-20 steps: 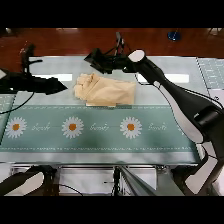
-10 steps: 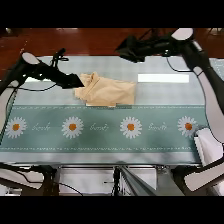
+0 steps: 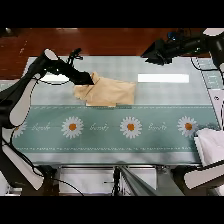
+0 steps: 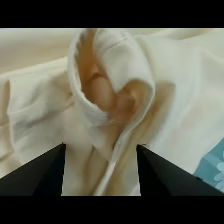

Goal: Fold the shirts.

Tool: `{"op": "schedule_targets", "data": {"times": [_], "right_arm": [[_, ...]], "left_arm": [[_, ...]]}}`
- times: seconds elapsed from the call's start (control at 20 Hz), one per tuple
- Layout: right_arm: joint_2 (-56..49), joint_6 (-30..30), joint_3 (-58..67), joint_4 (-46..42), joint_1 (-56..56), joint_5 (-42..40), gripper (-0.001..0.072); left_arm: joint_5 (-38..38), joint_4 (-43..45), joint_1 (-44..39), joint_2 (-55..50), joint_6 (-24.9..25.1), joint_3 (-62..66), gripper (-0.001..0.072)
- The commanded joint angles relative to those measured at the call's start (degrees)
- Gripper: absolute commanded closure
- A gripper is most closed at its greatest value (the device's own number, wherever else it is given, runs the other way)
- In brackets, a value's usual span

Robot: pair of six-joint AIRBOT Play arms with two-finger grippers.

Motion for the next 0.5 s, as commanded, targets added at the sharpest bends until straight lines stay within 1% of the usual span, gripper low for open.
{"op": "schedule_targets", "data": {"times": [0.0, 0.05, 0.1, 0.15, 0.25, 0.35, 0.45], "right_arm": [[0.0, -0.6, 0.0, -3.3, -0.7, 1.0, 0.0282], [0.0, -0.6, 0.0, -3.5, -0.7, 1.1, 0.0282], [0.0, -0.6, 0.0, -3.5, -0.7, 1.2, 0.0282], [0.0, -0.6, 0.0, -3.6, -0.7, 1.3, 0.0282], [0.0, -0.6, 0.0, -3.8, -0.7, 2.0, 0.0282], [0.0, -0.6, 0.0, -5.0, -0.7, 2.6, 0.0282], [0.0, -0.5, 0.0, -6.1, -0.7, 3.8, 0.0282]], "left_arm": [[-0.9, -0.1, -0.8, -2.3, 0.6, 0.9, 0.0192], [-0.9, -0.1, -1.2, -2.6, 1.2, 0.9, 0.0308], [-0.9, -0.1, -1.5, -2.7, 1.6, 0.9, 0.0514], [-0.9, -0.1, -1.8, -2.7, 2.9, 0.9, 0.068], [-2.2, -0.3, -1.8, -2.6, 3.1, 1.7, 0.0682], [-5.4, -0.3, -1.1, -2.5, 3.1, 5.0, 0.0683], [-8.5, -0.3, 0.2, -2.2, 1.3, 10.0, 0.0683]]}}
